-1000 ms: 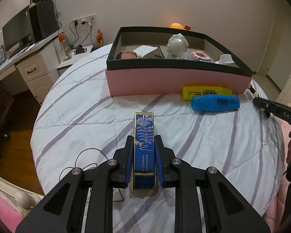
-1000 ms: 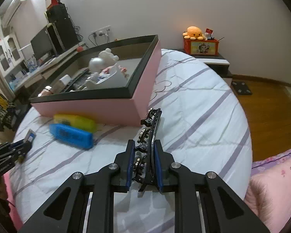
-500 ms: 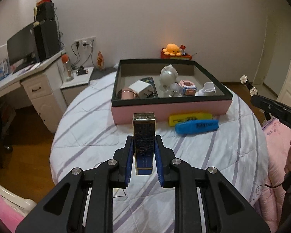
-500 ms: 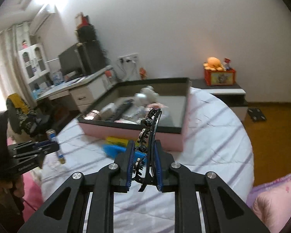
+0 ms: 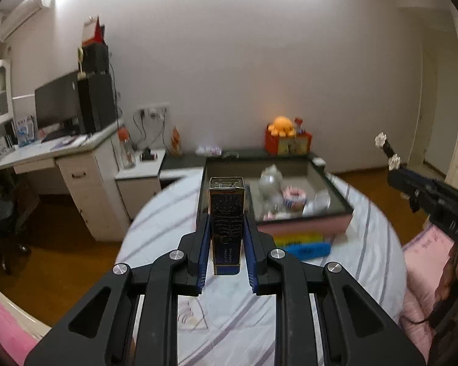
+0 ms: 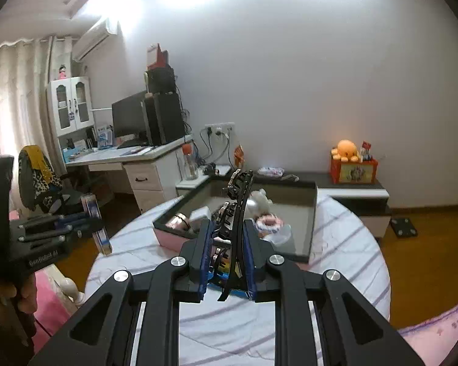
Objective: Organize rigid objects
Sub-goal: 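Lift the lighter and hair clip and carry them over the pink box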
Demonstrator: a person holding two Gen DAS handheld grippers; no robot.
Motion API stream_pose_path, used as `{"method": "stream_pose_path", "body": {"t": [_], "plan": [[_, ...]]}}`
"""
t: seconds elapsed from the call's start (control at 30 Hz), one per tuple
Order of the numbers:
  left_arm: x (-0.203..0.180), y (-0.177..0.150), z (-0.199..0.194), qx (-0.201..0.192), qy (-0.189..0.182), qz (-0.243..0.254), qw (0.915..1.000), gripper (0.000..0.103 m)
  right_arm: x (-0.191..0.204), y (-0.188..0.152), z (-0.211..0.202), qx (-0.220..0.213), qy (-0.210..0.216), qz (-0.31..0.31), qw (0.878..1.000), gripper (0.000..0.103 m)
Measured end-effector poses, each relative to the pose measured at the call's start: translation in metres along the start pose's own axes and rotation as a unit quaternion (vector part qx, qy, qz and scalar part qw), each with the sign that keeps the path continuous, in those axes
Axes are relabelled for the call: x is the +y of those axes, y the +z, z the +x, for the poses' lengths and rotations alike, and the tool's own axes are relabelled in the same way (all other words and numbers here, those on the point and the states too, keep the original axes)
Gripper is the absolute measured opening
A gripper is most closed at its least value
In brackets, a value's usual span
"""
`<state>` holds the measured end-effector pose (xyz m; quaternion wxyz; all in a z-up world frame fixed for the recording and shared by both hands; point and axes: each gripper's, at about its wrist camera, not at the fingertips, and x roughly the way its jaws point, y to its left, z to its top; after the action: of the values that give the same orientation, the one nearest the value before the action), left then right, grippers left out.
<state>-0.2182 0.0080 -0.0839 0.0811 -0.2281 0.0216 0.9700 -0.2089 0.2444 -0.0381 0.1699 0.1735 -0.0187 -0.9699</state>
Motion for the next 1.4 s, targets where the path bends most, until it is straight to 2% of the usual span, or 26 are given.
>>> {"method": "stream_pose_path", "body": {"t": [0.13,0.27,0.4,0.77,1.03,1.17,1.4], "plan": [[0.002,0.015,-0.023,-0.055,0.014,-0.014,0.9983,0.02,0.01,0.015,-0.012,-0.027,0.002,-0.014,1.0,0.019],[-0.001,0.028,-0.041,-0.095,0.008,-0.011,0.9954,0.02,0.019,0.027,-0.02,-0.057,-0.004,-0.028,0.998,0.019],[-0.003,0.035,-0.044,-0.103,0.008,-0.005,0.9947,0.02,0.029,0.036,-0.024,-0.08,-0.009,-0.042,0.996,0.019],[-0.008,0.046,-0.029,-0.105,0.009,0.007,0.9944,0.021,0.03,0.047,-0.011,-0.077,-0.006,-0.042,0.996,0.019],[-0.015,0.057,0.004,-0.083,0.004,0.029,0.9961,0.021,0.019,0.05,0.015,-0.064,-0.002,-0.036,0.997,0.019],[-0.022,0.06,0.034,-0.061,-0.003,0.04,0.9973,0.021,0.01,0.048,0.036,-0.046,0.0,-0.033,0.998,0.02],[-0.038,0.06,0.108,-0.001,-0.009,0.055,0.9984,0.021,-0.018,0.035,0.081,-0.008,-0.002,-0.013,1.0,0.02]]}}
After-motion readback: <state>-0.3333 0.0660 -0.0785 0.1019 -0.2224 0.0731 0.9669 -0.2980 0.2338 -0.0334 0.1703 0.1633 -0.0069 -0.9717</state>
